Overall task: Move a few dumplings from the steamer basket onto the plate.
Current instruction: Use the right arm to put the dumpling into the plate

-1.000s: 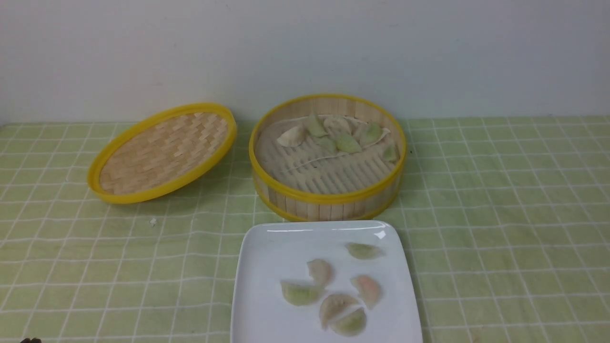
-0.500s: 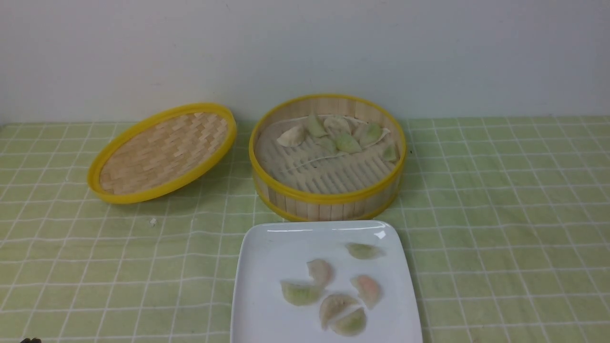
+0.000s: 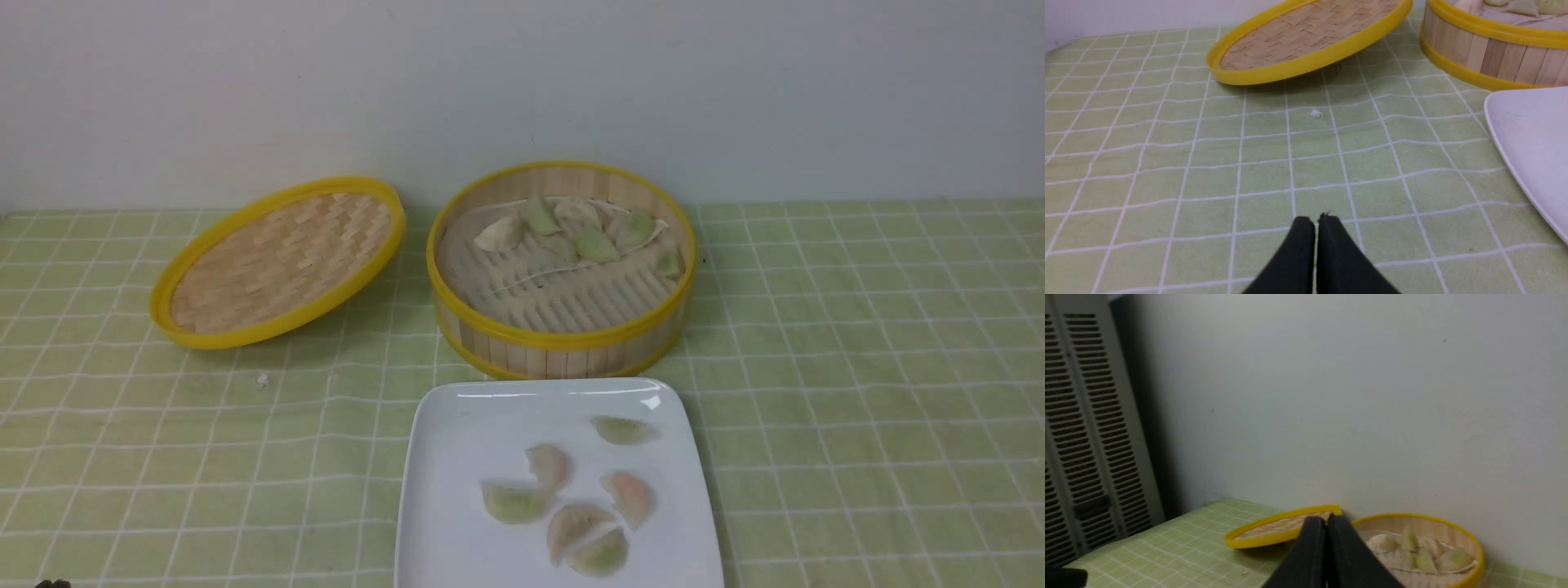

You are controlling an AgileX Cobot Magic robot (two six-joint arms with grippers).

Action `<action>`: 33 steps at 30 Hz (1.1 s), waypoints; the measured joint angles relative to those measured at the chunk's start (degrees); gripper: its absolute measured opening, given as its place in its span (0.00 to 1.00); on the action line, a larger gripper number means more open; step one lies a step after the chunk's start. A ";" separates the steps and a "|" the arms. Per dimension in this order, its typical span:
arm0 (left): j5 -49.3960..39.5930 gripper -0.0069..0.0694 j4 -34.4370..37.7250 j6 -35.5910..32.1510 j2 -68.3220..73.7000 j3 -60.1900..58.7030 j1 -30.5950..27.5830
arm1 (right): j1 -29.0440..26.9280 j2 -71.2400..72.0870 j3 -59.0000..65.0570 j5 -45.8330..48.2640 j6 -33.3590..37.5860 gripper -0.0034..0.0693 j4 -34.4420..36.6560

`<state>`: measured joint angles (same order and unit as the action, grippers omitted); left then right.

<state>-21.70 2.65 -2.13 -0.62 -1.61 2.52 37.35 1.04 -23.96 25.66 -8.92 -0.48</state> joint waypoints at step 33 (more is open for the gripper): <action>-0.21 0.08 0.00 0.00 0.00 0.00 0.00 | -39.09 -0.06 25.07 -2.98 5.78 0.03 3.43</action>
<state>-21.92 2.65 -2.13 -0.62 -1.61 2.52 -1.73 0.98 1.10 22.69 -3.14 2.95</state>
